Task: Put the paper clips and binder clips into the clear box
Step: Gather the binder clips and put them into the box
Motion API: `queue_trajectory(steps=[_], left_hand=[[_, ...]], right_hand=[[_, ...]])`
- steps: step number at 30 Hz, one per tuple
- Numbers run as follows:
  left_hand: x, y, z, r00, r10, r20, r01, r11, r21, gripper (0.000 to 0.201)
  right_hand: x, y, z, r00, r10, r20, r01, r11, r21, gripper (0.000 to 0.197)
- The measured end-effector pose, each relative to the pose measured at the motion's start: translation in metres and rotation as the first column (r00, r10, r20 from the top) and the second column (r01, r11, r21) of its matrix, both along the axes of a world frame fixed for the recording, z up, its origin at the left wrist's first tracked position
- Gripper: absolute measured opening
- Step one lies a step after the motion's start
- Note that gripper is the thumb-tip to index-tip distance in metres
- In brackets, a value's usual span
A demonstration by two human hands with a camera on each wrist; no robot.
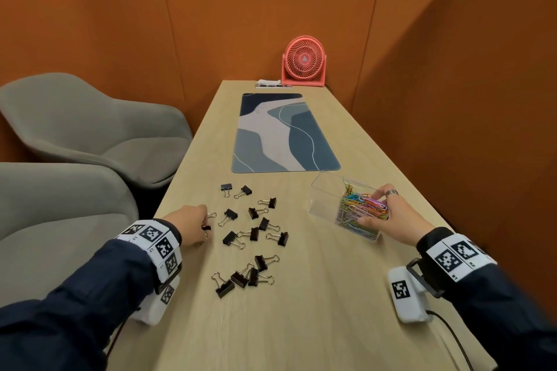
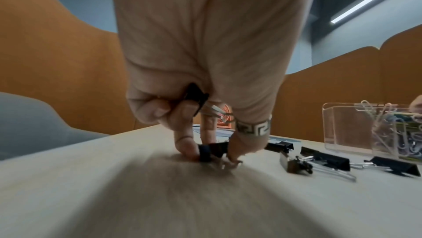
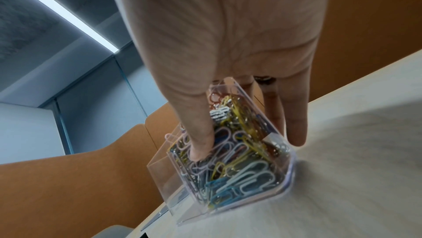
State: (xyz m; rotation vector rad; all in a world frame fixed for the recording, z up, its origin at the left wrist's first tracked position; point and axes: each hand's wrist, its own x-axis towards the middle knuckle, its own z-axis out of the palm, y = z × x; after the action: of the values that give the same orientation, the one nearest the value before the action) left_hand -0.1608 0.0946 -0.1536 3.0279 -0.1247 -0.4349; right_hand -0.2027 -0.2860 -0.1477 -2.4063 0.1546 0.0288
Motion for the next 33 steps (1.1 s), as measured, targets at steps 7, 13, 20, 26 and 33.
queue_trajectory(steps=[7,13,20,26,33], left_hand=[[-0.001,-0.001,0.02,0.995,0.076,-0.063,-0.096,0.893,-0.44,0.023],[-0.009,-0.005,0.035,0.875,0.195,-0.443,-0.454,0.013,-0.891,0.033],[-0.025,-0.019,0.036,0.818,0.0,-0.576,-0.536,-0.366,-0.761,0.012],[-0.031,-0.032,0.021,0.74,-0.002,-0.673,-0.615,-0.408,-0.674,0.022],[-0.027,-0.038,0.012,0.702,-0.046,-0.711,-0.662,-0.409,-0.628,0.032]], right_hand=[[-0.004,0.006,0.017,0.995,-0.025,-0.098,0.019,0.998,-0.052,0.079],[-0.017,0.064,0.05,0.956,0.067,0.284,0.054,0.916,-0.397,0.055],[0.01,0.134,0.036,0.883,0.374,-0.283,-0.46,0.807,-0.37,0.052],[0.022,0.157,0.02,0.815,0.356,-0.457,-0.554,0.709,-0.436,0.052],[0.018,0.156,0.031,0.882,0.397,-0.252,-0.469,0.78,-0.415,0.032]])
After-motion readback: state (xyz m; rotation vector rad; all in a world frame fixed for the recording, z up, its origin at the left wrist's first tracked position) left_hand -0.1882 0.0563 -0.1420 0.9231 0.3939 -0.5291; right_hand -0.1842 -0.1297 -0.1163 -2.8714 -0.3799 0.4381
